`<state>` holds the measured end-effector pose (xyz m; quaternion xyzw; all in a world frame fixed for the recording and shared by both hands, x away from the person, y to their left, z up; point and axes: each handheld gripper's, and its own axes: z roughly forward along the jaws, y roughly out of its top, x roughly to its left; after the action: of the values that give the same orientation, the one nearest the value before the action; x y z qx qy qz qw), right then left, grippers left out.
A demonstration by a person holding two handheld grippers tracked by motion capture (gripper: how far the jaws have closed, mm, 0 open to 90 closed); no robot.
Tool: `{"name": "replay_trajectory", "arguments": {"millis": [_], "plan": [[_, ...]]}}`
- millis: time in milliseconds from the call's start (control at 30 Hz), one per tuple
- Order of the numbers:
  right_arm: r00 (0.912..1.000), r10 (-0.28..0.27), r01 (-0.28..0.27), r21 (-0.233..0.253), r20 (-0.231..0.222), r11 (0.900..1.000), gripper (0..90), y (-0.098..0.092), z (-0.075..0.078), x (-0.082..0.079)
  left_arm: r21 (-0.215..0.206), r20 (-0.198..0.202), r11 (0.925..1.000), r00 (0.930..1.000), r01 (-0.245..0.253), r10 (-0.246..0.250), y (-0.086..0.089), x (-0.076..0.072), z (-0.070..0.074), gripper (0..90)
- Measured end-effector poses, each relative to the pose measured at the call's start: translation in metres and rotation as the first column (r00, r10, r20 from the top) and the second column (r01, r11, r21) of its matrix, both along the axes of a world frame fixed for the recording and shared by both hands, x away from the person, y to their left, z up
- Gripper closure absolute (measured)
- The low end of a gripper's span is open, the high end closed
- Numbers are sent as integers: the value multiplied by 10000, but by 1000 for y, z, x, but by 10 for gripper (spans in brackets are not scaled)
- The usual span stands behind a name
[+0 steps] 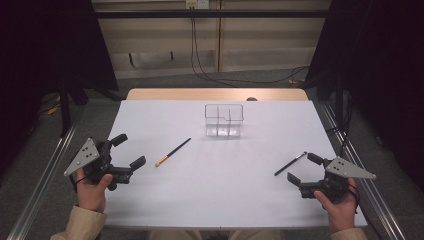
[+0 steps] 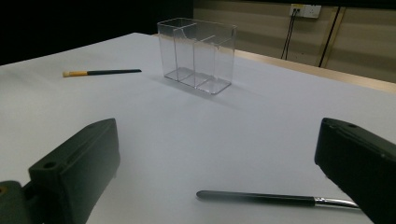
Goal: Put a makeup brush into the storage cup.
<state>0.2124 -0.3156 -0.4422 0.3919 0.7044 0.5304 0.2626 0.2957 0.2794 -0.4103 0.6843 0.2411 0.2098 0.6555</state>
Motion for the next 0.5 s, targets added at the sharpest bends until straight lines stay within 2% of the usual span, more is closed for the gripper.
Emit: {"name": "replay_trajectory", "arguments": {"millis": [167, 367, 500], "plan": [[10000, -35, 35, 45, -88, 10000, 0, -3, -2, 1, -40, -16, 10000, 10000, -27, 27, -4, 8, 1, 0], [9999, -83, 84, 144, -107, 9999, 0, -3, -2, 2, -52, -40, 10000, 10000, -80, 80, -12, 24, 0, 0], [9999, -75, 77, 170, -91, 9998, 0, -2, -2, 1, 68, -99, 9999, 9999, -96, 97, -20, 35, -3, 0]]}}
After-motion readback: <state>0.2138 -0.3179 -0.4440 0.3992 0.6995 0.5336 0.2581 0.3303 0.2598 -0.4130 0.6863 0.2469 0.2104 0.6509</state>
